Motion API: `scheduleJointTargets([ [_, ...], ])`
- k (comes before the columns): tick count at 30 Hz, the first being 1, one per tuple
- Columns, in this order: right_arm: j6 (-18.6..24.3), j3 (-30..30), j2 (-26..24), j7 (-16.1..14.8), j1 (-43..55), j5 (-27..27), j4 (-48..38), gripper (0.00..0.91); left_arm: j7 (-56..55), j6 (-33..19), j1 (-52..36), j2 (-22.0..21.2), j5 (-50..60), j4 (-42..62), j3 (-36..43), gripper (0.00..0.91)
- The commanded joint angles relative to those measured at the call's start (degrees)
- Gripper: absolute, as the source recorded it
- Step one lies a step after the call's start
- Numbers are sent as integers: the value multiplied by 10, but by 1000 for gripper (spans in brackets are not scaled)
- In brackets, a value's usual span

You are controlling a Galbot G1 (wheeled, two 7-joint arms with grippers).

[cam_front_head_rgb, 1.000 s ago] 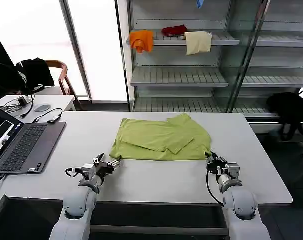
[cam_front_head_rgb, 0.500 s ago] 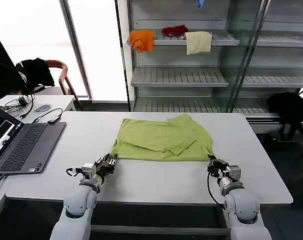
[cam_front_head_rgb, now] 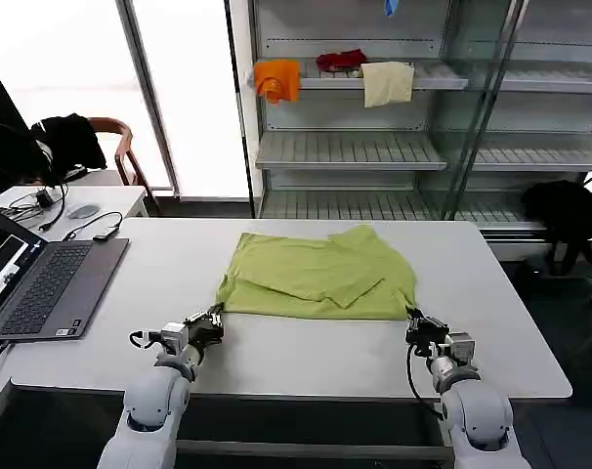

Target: Fold and organize the clothes.

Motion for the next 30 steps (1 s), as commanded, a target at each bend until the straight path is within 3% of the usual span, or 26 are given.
scheduleJointTargets([
  [1,4,1,0,3,-69,6,58,0,-10,10,34,5,-10,-53,-2,0],
  [7,4,-7,-3,13,-126,12,96,0,-25,32,114,22,-46,-128,-25,0],
  [17,-5,-50,-2,22,-169,-15,136,0,-27,26,238,25,-79,-222,-54,0],
  [30,-7,-65,-2,22,-199,-51,158,0,-49,21,272,13,-88,-239,-80,0],
])
